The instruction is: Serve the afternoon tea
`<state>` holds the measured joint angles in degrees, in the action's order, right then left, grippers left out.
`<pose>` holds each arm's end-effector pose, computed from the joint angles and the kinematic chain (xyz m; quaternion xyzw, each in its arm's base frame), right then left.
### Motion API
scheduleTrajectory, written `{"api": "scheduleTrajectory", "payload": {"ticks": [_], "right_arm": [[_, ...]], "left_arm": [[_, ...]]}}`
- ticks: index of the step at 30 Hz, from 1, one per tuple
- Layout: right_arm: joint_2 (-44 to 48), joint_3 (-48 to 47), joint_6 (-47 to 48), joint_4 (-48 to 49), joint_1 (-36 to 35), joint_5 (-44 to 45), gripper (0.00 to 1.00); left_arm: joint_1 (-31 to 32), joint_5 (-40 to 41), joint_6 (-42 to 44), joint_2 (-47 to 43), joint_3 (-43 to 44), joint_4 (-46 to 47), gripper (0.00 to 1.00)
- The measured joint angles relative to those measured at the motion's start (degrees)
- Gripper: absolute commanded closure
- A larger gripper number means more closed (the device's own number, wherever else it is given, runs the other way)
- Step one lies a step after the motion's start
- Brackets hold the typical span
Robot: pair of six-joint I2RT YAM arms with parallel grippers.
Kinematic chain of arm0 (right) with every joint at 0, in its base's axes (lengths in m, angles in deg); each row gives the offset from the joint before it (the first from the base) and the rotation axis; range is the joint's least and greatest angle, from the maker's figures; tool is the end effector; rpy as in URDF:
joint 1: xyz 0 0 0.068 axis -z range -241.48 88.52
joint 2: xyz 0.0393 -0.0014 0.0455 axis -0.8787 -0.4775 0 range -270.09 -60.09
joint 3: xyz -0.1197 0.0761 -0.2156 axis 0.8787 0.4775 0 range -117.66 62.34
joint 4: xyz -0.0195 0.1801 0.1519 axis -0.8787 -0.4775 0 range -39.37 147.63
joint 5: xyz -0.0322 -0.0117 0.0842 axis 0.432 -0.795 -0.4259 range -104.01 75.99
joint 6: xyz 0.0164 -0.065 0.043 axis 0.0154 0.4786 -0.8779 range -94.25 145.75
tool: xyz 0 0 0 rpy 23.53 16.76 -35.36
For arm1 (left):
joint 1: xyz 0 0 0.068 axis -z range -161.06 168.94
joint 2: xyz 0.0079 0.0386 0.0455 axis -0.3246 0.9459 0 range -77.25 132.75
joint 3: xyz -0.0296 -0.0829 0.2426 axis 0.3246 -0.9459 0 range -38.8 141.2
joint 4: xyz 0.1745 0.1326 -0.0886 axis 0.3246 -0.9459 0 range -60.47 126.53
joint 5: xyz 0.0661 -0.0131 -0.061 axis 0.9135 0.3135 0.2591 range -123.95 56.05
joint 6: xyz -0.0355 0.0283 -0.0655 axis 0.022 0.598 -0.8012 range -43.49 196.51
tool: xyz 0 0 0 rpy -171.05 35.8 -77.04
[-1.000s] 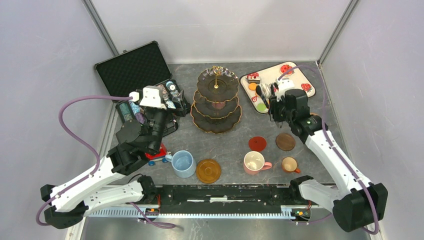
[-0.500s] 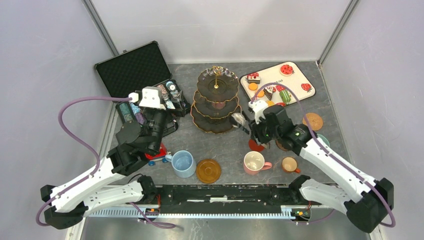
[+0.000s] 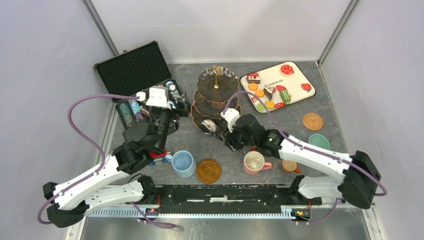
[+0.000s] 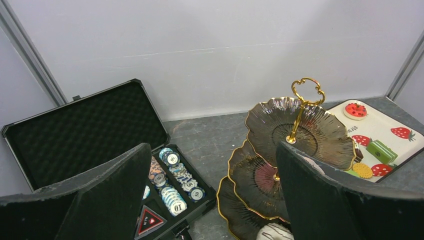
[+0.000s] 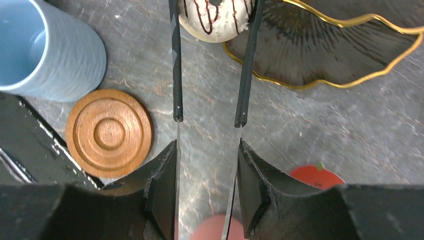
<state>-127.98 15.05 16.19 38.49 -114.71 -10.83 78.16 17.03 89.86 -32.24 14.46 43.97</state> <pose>0.1594 0.2069 0.2322 -0.3257 0.8445 0.1997 0.3754 0.1299 -0.1138 0.4117 0.0461 0.6425 -0.0410 0.7638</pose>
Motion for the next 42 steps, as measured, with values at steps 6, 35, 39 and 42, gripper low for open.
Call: {"api": "scheduleTrajectory", "payload": {"ticks": [6,35,39,42], "right_arm": [[-8.0,0.6,-1.7,9.5,-2.0,3.3,0.68],[-17.0,3.3,-6.2,23.4,-2.3,9.0,0.47],[-16.8,3.3,-6.2,23.2,-2.3,9.2,0.47],[-15.7,3.3,-6.2,22.3,-2.3,9.1,0.47]], "left_arm": [[0.0,0.0,0.0,0.0,-0.1,0.0,0.01],[0.0,0.0,0.0,-0.3,-0.2,0.4,0.01],[0.0,0.0,0.0,-0.3,-0.2,0.4,0.01],[0.0,0.0,0.0,-0.3,-0.3,0.7,0.01]]}}
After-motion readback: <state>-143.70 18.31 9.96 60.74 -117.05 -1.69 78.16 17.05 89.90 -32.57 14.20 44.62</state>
